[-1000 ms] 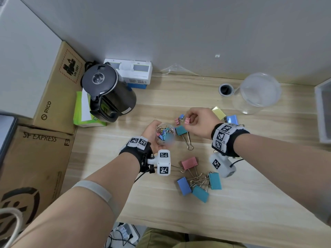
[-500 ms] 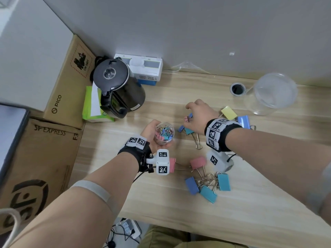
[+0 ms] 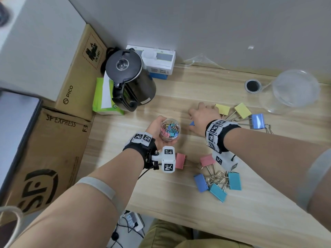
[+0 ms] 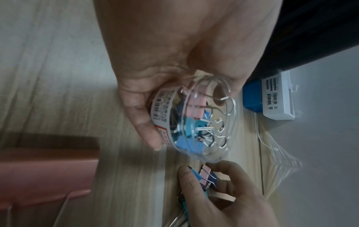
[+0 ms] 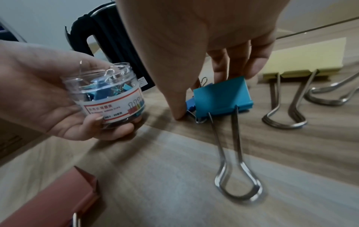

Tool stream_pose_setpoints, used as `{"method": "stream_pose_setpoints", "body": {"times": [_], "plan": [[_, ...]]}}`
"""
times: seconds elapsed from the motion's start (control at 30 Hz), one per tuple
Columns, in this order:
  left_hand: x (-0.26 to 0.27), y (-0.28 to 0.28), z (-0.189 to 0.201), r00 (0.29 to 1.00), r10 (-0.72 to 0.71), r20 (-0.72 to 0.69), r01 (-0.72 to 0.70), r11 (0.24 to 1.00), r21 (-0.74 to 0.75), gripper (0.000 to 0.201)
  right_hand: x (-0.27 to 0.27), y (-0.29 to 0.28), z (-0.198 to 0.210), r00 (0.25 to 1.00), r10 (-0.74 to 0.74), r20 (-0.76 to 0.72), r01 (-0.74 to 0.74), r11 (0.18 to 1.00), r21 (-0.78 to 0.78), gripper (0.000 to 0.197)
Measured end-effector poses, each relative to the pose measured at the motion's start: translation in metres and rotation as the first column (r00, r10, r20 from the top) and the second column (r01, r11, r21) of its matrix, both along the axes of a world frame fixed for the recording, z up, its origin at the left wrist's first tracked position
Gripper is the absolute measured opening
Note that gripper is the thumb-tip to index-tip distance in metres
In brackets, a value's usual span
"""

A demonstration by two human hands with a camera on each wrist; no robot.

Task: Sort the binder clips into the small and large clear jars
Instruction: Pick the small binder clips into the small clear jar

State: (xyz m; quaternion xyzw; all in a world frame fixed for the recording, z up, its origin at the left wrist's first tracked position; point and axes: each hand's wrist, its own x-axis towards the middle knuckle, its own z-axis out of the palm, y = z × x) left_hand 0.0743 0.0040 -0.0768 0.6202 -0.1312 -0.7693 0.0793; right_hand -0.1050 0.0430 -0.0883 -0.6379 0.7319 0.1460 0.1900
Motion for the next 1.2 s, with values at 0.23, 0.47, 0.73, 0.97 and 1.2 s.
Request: {"method": "stream_pose_setpoints", "body": {"times": [0.23,0.47,0.73,0.97,1.2], "plan": [[0.000,0.002,-0.001,1.000,-0.029,0.001,0.029,1.000,-0.009,0.037,-0.001,0.003,-0.001,0.996,0.040,0.080,-0.045,0.997,0.060,0.022],[-0.001,0.005,0.000,0.999,-0.052,0.004,0.052,0.999,-0.006,0.040,0.003,0.004,-0.008,0.993,-0.026,0.115,0.015,0.995,0.102,0.018],[0.002,0.010,0.004,0.998,-0.069,0.005,0.069,0.997,-0.026,0.040,-0.005,0.009,-0.011,0.976,-0.035,0.214,0.022,0.998,0.065,0.012],[0.004,0.017,0.008,0.997,-0.077,0.003,0.077,0.996,-0.042,0.037,-0.013,0.022,0.001,0.978,0.105,0.182,-0.131,0.982,0.135,0.039],[0.006,0.018,0.010,0.997,-0.074,0.019,0.075,0.997,-0.035,0.039,-0.005,0.026,0.001,0.973,0.102,0.206,-0.125,0.987,0.102,0.028]]}}
